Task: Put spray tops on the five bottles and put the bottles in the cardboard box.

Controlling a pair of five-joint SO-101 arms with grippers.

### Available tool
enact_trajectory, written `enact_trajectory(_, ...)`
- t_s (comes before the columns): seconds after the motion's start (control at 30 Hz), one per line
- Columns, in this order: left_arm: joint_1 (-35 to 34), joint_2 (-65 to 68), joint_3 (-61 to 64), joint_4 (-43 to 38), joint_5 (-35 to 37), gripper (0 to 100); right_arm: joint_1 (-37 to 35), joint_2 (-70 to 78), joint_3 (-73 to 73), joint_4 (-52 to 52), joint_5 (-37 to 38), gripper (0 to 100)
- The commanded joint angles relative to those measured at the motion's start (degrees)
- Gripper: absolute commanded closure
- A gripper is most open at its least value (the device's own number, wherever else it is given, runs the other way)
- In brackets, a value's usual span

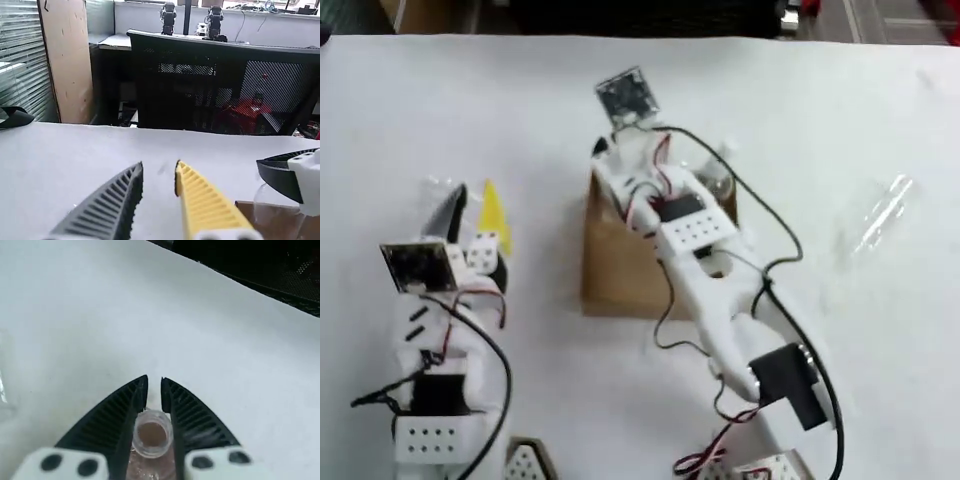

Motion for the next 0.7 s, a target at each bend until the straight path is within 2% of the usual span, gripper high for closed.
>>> enact_trajectory(0.0,0.75,-0.84,-0.79,-1.93,0.18,89,-0.92,-0.04,-3.34,-2.42,1.41,98.1)
enact_trajectory(0.43,0.75,-0.84,-0.79,-1.93,0.18,89,-1.01,0.13,-0.7,-7.6,2.02,98.2)
enact_trajectory(0.67,0.66,-0.84,-0.79,-1.93,0.18,89,-1.89,0.13,1.58,-9.63,5.89,98.0)
